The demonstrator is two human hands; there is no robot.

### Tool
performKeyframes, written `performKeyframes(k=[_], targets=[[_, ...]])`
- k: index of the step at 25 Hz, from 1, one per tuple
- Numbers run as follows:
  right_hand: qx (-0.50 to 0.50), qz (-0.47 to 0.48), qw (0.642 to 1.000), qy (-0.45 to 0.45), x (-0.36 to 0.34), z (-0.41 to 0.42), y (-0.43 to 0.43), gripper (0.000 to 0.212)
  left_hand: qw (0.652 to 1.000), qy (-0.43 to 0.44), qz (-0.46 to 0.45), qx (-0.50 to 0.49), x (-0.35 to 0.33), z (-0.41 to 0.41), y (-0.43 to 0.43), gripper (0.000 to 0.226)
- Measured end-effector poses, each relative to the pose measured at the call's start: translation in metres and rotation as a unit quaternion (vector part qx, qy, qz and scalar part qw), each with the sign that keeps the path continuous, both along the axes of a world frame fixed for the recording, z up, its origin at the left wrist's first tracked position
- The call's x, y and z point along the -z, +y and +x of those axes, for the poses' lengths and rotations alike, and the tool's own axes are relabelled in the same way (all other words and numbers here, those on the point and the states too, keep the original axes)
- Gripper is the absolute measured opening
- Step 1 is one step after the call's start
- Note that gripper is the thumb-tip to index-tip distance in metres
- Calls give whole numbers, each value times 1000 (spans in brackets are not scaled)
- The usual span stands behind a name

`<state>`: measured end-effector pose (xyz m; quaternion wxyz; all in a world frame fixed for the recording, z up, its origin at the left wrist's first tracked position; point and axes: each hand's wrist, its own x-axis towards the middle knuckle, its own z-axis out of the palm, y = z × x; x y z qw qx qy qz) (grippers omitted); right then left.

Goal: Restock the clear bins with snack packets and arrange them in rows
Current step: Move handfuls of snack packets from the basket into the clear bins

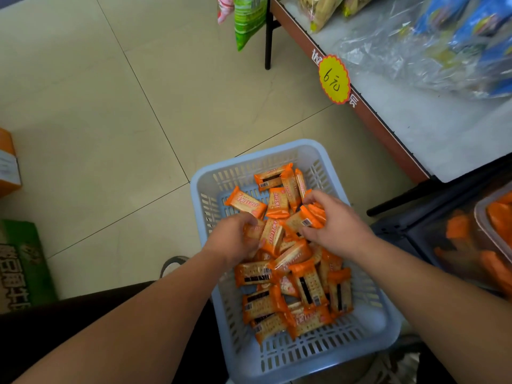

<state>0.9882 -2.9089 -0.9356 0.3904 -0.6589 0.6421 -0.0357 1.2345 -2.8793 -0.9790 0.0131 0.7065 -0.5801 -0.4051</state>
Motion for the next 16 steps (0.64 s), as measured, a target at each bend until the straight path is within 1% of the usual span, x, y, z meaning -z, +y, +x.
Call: performKeyframes(k=[1,2,3,4,6,8,9,10,12,14,16], targets=[[-11,1,1000,0,-10,0,0,65,999,-21,-37,14,-7,-4,1,28],[-20,2,1000,0,-14,-1,-1,80,998,-20,-60,18,-11,-9,0,22],[-25,-7,1000,4,-30,-2,5,91,996,-9,-81,23,-25,-12,3,20],[-30,-17,999,16,-52,-3,14,96,994,2,-101,33,-48,-15,8,21],[-26,-29,999,31,-68,-6,14,97,992,23,-120,26,-71,-20,7,35],[-17,-32,999,34,-99,-10,26,96,989,44,-143,14,-108,-24,13,59],[-18,-33,999,34,-115,-13,32,96,986,55,-156,15,-127,-28,17,67],[-23,-34,999,35,-133,-16,39,97,983,68,-167,16,-146,-33,22,70],[-22,-55,998,33,-171,-28,54,96,973,107,-204,15,-181,-45,33,66],[7,-84,996,14,-212,-48,74,93,958,152,-243,13,-213,-64,43,61],[47,-115,992,3,-254,-78,98,90,941,211,-265,14,-239,-89,51,58]])
